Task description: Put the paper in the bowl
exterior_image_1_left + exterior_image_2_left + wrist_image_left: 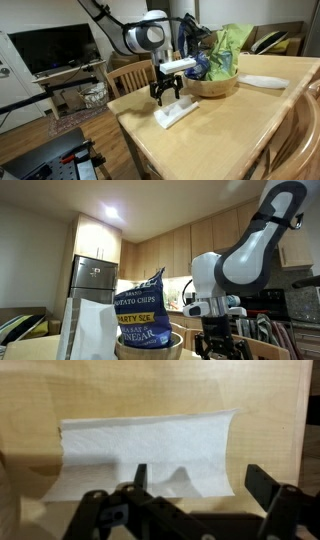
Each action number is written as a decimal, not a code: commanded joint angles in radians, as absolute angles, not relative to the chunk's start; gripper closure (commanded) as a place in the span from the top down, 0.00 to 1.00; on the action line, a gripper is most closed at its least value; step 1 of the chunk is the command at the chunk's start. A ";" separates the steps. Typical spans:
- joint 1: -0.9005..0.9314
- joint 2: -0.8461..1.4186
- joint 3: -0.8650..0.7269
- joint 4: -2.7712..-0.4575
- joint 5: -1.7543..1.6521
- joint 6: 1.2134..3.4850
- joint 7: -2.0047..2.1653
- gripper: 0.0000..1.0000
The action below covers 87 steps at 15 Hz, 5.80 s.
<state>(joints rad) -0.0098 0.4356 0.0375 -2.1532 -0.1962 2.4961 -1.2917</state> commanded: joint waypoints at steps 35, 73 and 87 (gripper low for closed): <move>-0.007 0.672 0.035 -2.028 -0.344 2.645 -1.281 1.00; -0.114 0.575 0.098 -2.100 -0.288 2.833 -1.288 0.01; -0.031 0.588 -0.004 -2.102 -0.328 2.913 -1.098 0.00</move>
<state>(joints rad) -0.0545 0.5850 0.0217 -2.1067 -0.3012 2.8884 -1.1629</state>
